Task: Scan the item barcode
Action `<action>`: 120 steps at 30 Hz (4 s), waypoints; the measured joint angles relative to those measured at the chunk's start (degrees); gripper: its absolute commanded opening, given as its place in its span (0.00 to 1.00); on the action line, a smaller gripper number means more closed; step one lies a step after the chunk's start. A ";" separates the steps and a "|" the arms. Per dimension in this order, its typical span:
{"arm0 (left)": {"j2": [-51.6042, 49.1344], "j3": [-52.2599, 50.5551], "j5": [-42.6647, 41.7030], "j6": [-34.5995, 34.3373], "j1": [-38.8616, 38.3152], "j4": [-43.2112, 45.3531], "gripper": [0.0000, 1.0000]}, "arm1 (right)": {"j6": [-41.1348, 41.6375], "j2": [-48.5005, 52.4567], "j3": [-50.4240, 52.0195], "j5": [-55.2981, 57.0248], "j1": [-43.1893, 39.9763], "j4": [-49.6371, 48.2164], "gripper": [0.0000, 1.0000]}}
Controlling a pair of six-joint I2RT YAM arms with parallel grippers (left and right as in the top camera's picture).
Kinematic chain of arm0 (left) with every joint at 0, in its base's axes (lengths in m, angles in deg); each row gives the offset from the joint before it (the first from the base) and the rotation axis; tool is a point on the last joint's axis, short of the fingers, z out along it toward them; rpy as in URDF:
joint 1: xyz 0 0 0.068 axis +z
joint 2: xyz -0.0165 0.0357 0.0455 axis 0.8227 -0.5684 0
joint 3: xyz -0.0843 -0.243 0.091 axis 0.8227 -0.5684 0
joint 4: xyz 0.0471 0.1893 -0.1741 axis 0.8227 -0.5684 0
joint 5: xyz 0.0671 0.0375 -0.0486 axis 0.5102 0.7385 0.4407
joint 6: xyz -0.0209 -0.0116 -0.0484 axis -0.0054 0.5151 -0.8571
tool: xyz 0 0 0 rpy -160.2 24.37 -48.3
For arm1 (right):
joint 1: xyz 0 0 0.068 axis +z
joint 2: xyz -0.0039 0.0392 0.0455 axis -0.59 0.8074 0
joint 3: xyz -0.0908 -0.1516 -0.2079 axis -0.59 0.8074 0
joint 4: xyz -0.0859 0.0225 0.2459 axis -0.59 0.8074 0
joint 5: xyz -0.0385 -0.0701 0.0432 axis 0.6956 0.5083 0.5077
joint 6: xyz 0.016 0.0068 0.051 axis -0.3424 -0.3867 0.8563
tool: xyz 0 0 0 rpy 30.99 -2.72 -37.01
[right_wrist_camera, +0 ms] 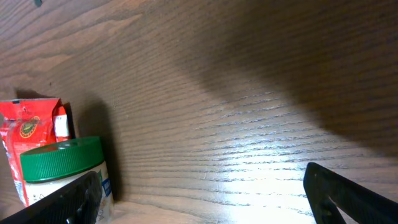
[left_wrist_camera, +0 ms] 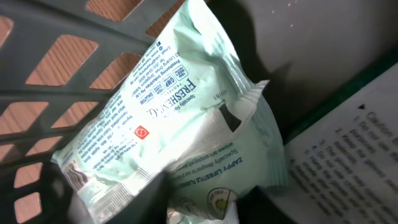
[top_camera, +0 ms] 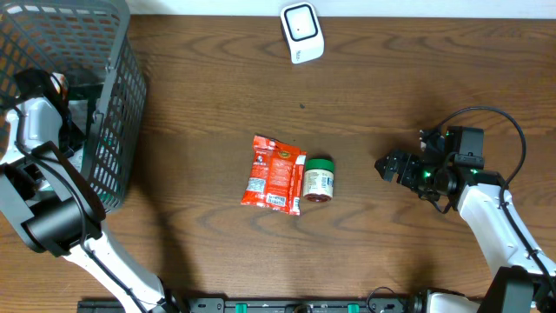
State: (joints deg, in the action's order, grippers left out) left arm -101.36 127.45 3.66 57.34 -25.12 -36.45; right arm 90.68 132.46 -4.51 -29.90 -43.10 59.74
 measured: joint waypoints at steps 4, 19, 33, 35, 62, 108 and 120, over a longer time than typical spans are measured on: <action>-0.04 -0.13 1.27 0.33 0.02 -0.09 0.07 | 0.00 0.00 0.00 0.00 0.00 0.00 0.99; 13.75 -1.66 -1.49 -0.92 0.31 0.37 0.07 | 0.00 0.00 0.00 0.00 0.00 0.00 0.99; 38.01 -1.64 -7.91 -4.37 -2.10 1.25 0.07 | 0.00 0.00 0.00 0.00 0.00 0.02 0.99; 41.66 -1.64 -8.50 -4.39 -4.15 1.42 0.07 | 0.00 0.00 0.00 0.00 0.00 0.00 0.99; 51.08 -0.24 -0.37 -3.82 -21.70 -4.81 0.69 | 0.00 0.00 0.00 0.00 0.00 -0.02 0.99; 0.57 3.87 -27.89 -3.13 -1.01 -21.51 0.27 | 0.00 0.00 0.00 0.00 0.00 0.00 0.99; 2.86 3.74 -27.67 -4.15 -1.05 -17.00 0.23 | 0.00 0.00 0.00 0.00 0.00 -0.02 0.99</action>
State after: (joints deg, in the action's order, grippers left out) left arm -98.50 131.19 -24.01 53.19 -26.17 -53.46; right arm 90.68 132.46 -4.51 -29.90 -43.10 59.72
